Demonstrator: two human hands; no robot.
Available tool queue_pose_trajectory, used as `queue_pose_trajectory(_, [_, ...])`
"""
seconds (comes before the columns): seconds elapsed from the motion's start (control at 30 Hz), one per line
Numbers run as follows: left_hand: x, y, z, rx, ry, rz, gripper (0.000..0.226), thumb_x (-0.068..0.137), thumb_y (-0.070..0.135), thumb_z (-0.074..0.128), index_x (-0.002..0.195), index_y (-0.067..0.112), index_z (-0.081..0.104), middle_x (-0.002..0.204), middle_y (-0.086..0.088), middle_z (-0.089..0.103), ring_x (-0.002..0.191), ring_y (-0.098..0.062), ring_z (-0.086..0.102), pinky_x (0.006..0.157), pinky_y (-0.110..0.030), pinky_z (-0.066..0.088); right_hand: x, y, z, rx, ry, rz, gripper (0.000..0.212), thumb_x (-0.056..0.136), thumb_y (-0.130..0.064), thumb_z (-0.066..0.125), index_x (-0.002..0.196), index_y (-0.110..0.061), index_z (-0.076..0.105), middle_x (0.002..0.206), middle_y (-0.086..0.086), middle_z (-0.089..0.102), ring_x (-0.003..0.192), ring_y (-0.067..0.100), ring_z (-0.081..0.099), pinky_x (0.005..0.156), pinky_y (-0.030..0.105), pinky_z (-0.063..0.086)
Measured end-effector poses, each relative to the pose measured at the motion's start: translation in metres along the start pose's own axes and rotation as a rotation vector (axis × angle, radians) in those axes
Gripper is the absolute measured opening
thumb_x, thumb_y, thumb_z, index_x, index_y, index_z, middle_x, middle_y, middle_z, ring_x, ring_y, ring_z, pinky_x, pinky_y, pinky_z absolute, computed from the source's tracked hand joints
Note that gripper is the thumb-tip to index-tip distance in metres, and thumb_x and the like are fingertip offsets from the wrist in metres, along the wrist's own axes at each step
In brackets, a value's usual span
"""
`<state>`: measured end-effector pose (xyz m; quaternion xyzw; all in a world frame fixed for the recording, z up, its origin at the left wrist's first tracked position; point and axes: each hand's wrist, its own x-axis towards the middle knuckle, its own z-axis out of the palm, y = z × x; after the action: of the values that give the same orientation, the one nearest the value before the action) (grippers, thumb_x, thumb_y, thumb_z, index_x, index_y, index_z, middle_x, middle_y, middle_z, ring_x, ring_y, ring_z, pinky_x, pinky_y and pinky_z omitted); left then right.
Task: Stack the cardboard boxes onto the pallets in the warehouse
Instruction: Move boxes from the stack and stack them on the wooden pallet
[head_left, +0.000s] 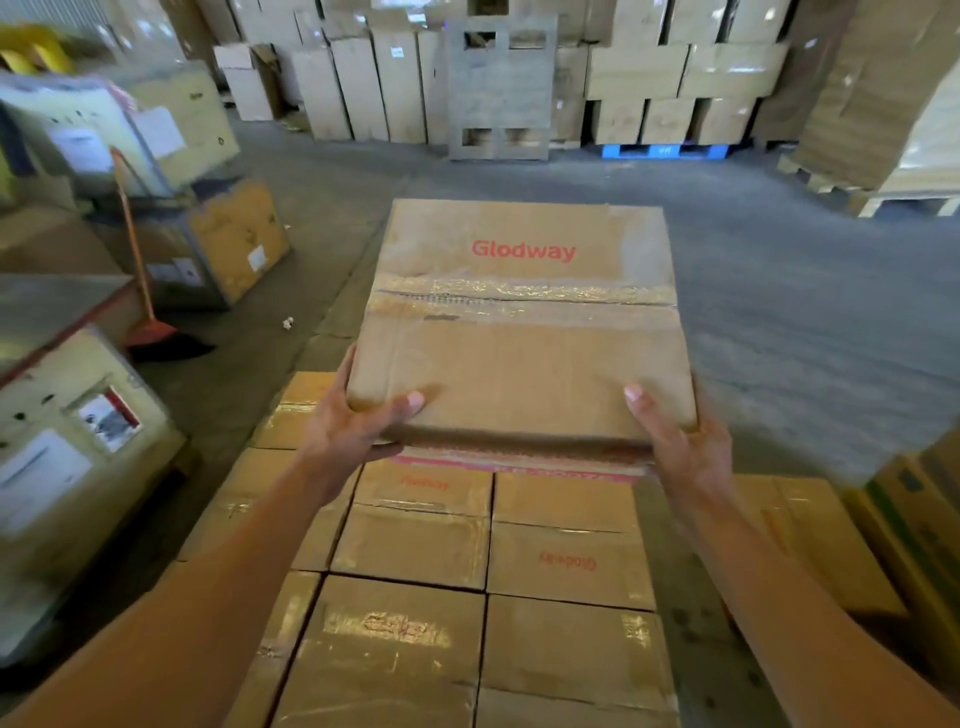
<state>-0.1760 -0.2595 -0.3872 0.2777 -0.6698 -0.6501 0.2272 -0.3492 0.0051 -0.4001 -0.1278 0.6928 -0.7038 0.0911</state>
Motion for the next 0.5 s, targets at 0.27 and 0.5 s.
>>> queue_pose_trajectory(0.27, [0.128,-0.058,-0.107,0.019,-0.077,-0.025,0.089,0.076,0.031,0.084,0.147,0.049,0.034,0.130,0.009,0.057,0.116,-0.016,0.059,0.082,-0.035,0.059,0.065,0.058,0.144,-0.033,0.032,0.024,0.035,0.079,-0.046,0.079,0.106,-0.055,0.059,0.102,-0.022,0.070,0.104,0.004,0.064,0.099,0.054,0.053])
queue_pose_trajectory(0.5, [0.235,-0.148,-0.147,0.023,-0.186,-0.049,0.075,0.072,0.038,0.084,0.135,0.053,0.046,0.126,0.013,0.062,0.118,-0.014,0.058,0.079,-0.032,0.054,0.122,0.153,0.221,-0.155,0.092,0.059,0.039,0.075,-0.059,0.075,0.096,-0.079,0.049,0.103,-0.032,0.061,0.116,0.010,0.058,0.105,0.054,0.049])
